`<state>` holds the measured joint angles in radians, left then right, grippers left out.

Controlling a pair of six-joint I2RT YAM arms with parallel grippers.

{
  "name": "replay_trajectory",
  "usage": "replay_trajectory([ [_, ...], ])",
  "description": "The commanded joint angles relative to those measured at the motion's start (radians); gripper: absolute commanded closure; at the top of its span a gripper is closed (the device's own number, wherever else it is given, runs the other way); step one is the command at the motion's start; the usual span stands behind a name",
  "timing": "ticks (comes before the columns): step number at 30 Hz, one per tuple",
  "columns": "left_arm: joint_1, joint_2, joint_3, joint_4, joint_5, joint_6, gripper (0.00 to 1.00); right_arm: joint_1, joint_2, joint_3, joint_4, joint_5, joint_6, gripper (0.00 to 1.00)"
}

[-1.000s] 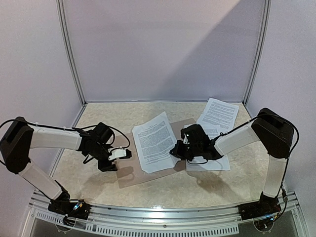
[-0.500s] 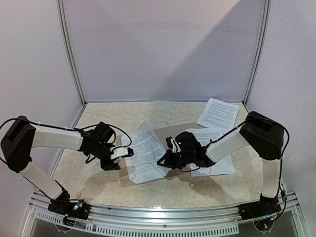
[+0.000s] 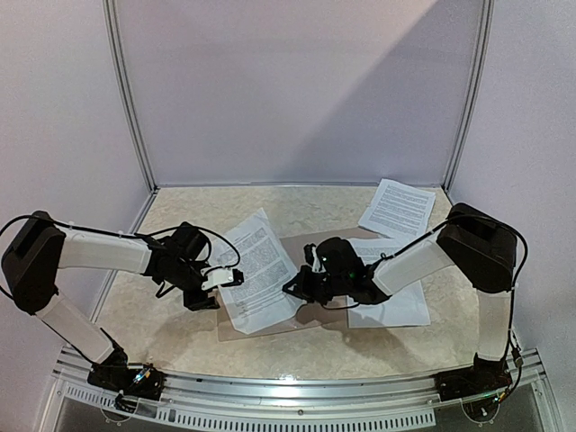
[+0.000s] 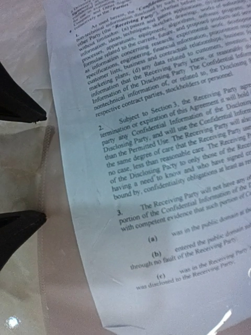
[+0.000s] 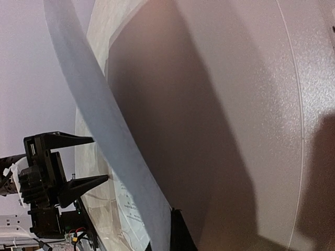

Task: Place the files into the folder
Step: Insert the folder to form pockets on the folder.

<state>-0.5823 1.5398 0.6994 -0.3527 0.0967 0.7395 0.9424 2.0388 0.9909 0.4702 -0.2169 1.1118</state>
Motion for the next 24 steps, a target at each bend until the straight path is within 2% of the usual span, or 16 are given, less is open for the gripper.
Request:
replay_trajectory([
  [1, -0.004, 0.077, -0.068, -0.057, -0.058, 0.014, 0.41, 0.007, 0.023, 0.042, -0.009, 0.082, 0.02, 1.0],
  [6, -0.004, 0.079, -0.067, -0.057, -0.059, 0.014, 0.41, 0.01, 0.055, 0.003, 0.041, 0.071, 0.092, 1.0],
  [12, -0.004, 0.078, -0.069, -0.057, -0.061, 0.012, 0.41, 0.011, 0.008, -0.04, 0.005, 0.132, 0.124, 1.0],
  [16, -0.002, 0.071, -0.067, -0.069, -0.061, 0.009, 0.4, 0.013, -0.017, -0.03, -0.039, 0.052, 0.126, 1.0],
  [22, -0.001, 0.017, -0.069, -0.107, -0.051, 0.032, 0.4, 0.013, -0.048, -0.009, -0.153, -0.047, 0.076, 0.77],
  [24, -0.001, -0.02, -0.074, -0.141, -0.027, 0.048, 0.39, 0.012, -0.052, 0.0, -0.186, -0.074, 0.061, 0.73],
])
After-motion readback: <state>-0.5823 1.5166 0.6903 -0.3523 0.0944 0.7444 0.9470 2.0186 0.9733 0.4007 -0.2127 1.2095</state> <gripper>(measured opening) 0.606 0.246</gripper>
